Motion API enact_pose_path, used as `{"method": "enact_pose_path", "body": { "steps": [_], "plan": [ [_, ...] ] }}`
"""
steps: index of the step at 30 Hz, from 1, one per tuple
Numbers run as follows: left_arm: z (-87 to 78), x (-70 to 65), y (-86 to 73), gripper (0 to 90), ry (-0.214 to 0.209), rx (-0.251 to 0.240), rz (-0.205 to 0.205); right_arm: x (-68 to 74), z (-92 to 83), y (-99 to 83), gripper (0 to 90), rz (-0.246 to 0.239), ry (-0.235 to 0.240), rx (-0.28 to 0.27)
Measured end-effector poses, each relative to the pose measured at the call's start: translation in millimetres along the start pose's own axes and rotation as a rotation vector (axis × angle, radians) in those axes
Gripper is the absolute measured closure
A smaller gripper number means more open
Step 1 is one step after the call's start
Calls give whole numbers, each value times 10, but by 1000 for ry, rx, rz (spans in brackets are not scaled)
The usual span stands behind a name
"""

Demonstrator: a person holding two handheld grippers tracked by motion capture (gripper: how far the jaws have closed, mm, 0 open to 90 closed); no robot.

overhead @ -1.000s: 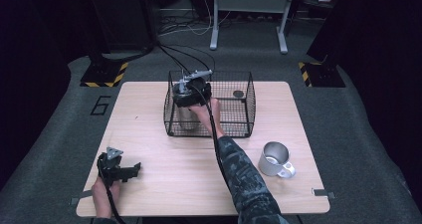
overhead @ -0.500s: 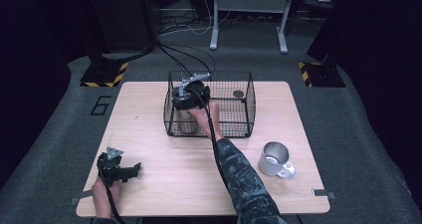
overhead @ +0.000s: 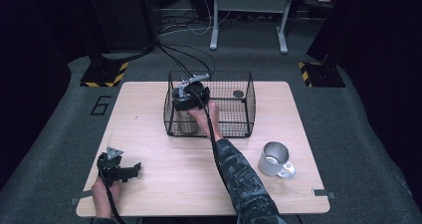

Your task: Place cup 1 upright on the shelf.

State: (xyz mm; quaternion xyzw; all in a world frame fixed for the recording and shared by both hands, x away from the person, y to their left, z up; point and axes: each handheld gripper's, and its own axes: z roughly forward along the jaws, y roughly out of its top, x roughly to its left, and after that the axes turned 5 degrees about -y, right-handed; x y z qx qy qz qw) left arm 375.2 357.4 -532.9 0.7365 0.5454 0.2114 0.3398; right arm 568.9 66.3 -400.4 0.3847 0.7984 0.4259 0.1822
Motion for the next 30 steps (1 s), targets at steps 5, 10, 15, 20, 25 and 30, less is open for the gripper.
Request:
{"method": "enact_pose_path", "body": {
  "steps": [5,10,15,20,25,30],
  "plan": [
    [-3,8,2,6,3,3,12,-22,17,-1,35,-17,-9,0],
    [-3,6,1,6,1,4,8,-28,34,-7,35,-16,-16,-2],
    [-3,5,1,6,1,3,8,-19,39,-16,35,-5,-15,5],
    [-3,5,1,6,1,4,9,-18,23,-42,34,-23,-17,-3],
    [-3,5,1,6,1,4,9,-4,-5,-60,34,-34,-14,13],
    [0,-1,0,6,3,-2,3,11,-36,-106,32,-41,-14,3]
  ]
}}
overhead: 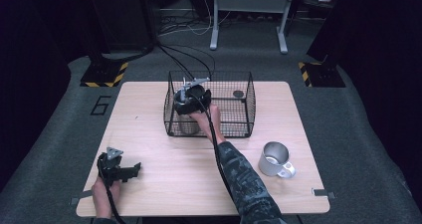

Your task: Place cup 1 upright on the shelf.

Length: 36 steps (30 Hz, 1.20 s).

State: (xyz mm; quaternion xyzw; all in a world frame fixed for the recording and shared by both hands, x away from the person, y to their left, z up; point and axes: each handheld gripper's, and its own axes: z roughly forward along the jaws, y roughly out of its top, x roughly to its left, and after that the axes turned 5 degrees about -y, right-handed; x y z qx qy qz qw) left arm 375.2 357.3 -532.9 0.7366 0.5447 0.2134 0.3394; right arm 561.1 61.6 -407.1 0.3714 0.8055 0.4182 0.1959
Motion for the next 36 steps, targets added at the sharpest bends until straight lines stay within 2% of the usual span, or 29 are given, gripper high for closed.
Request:
{"method": "enact_pose_path", "body": {
  "steps": [7,19,21,32,36],
  "plan": [
    [1,0,0,6,0,-1,-2,-19,-15,-11,29,-2,10,1],
    [-3,3,1,6,-1,4,5,-29,-43,7,0,14,57,36],
    [-4,4,1,6,-2,6,6,-31,-45,12,0,4,56,31],
    [-3,4,2,6,-2,5,4,-47,-220,67,0,-5,39,43],
    [-6,4,4,6,-4,10,2,-66,-377,97,0,-23,46,9]
  ]
}}
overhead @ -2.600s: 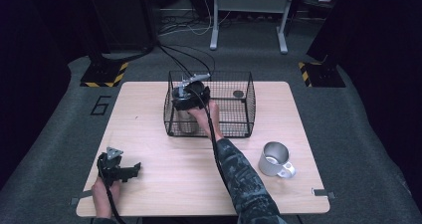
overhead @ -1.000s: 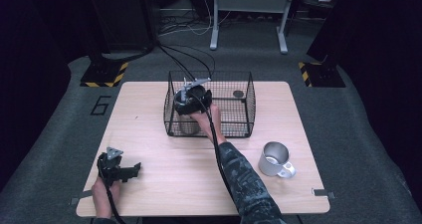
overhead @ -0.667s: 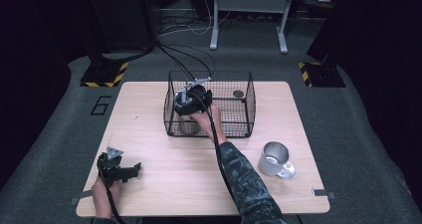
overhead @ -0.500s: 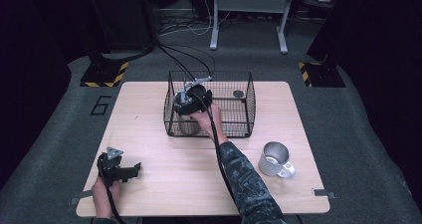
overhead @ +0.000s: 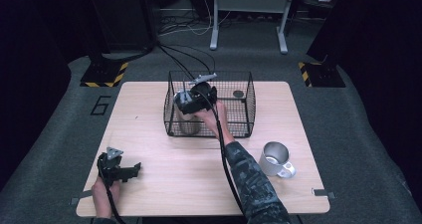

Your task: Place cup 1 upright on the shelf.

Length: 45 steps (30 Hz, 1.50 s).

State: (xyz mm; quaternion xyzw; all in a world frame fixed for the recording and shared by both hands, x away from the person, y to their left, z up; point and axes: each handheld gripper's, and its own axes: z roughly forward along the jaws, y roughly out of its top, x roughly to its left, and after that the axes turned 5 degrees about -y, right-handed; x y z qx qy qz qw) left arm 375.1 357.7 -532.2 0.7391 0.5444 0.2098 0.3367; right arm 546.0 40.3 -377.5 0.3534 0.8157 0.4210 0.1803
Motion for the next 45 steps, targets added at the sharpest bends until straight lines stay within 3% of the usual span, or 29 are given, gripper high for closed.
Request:
{"method": "enact_pose_path", "body": {
  "steps": [7,13,15,23,45],
  "plan": [
    [0,0,0,6,0,0,0,-68,-275,-12,0,6,18,-16],
    [0,-1,0,6,0,-1,-1,-97,-461,-79,0,-24,30,-11],
    [0,-1,0,6,0,-1,-1,-87,-606,-144,0,-41,29,-5],
    [1,-1,0,5,0,-1,-2,-80,-877,-309,0,-88,20,16],
    [4,0,-1,6,0,-5,-1,-207,-1533,-975,0,-69,-28,63]
  ]
}}
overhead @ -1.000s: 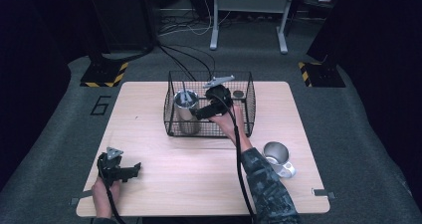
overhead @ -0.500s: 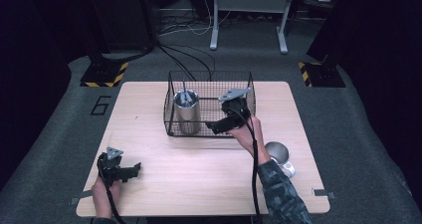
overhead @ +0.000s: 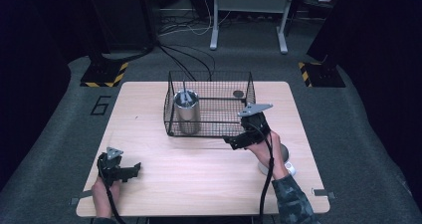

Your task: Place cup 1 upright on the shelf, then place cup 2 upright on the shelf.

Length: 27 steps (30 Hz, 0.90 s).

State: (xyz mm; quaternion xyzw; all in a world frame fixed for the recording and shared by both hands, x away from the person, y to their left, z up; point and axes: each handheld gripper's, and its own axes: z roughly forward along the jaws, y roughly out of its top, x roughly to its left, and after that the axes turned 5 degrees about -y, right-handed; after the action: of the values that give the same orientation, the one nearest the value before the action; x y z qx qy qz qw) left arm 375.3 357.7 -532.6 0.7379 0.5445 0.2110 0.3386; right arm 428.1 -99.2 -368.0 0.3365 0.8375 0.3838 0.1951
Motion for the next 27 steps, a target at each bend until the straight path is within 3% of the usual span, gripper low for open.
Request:
{"method": "enact_pose_path", "body": {
  "steps": [11,27],
  "plan": [
    [-1,0,0,6,0,1,1,-56,-251,-338,0,38,-46,21],
    [-2,-2,0,6,1,1,0,-279,-585,-939,0,132,-132,72]
  ]
}}
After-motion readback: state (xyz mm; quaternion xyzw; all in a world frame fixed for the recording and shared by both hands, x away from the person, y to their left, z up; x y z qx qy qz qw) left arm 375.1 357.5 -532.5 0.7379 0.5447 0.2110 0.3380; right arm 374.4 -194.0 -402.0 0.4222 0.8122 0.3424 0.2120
